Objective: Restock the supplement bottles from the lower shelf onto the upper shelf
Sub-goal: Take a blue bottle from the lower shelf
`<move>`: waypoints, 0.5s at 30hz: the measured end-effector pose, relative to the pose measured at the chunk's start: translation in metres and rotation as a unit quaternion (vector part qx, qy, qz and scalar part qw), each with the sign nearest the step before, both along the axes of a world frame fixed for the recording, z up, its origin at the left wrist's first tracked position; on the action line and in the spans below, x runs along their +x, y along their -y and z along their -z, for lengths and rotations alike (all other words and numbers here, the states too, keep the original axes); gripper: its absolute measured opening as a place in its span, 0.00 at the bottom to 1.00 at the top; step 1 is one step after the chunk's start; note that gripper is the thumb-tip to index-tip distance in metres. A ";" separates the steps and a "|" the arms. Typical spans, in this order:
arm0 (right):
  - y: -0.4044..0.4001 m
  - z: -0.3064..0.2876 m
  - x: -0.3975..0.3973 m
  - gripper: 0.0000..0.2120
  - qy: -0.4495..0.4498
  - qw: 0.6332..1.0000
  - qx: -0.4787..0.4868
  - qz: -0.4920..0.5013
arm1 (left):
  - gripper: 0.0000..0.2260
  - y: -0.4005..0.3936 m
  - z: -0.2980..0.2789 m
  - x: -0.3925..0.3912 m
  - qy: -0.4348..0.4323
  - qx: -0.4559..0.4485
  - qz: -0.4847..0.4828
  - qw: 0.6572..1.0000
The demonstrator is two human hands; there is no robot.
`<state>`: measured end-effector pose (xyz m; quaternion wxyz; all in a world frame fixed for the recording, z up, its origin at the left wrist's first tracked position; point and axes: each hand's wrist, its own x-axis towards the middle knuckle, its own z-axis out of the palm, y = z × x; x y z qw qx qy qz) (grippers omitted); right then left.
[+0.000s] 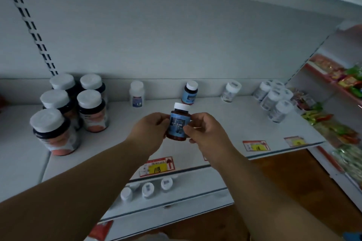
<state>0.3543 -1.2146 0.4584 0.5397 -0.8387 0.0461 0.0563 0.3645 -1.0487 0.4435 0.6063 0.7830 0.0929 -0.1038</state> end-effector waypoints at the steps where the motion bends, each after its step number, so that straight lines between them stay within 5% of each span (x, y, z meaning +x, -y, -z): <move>1: 0.012 0.001 0.009 0.14 0.001 1.000 -0.011 -0.006 | 0.08 0.012 -0.002 0.008 0.006 0.018 -0.003 1.000; 6: 0.060 0.012 0.052 0.20 0.008 0.999 -0.036 -0.032 | 0.09 0.065 -0.010 0.041 0.003 0.082 0.013 0.997; 15: 0.096 0.042 0.111 0.27 0.032 0.993 -0.106 -0.040 | 0.12 0.105 -0.008 0.093 -0.053 0.063 0.079 0.993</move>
